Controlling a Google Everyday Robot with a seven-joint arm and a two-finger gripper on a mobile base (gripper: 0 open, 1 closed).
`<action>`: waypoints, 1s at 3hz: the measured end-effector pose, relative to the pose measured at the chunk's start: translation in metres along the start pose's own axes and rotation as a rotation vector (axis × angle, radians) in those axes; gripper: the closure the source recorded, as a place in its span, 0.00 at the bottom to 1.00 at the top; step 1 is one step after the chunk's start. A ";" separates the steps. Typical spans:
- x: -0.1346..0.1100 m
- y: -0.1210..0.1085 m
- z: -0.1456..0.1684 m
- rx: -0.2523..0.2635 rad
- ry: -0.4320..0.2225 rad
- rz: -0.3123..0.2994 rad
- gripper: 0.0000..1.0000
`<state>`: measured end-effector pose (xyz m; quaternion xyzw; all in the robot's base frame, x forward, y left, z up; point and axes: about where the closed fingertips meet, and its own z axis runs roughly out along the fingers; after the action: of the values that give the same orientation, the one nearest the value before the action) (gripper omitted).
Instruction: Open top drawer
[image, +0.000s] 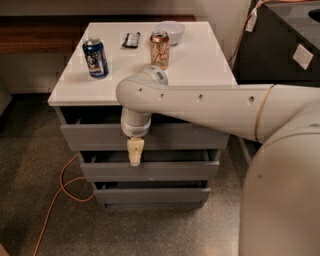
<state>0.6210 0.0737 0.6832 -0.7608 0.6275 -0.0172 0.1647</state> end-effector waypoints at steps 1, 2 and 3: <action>-0.003 -0.010 0.009 0.035 0.033 0.008 0.00; -0.003 -0.018 0.018 0.054 0.050 0.020 0.00; -0.002 -0.022 0.027 0.068 0.058 0.028 0.16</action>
Offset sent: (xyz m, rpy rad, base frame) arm 0.0332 0.0136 -0.0147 -0.0396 -0.0830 -0.0676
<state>0.6474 0.0857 0.6643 -0.7451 0.6416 -0.0583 0.1724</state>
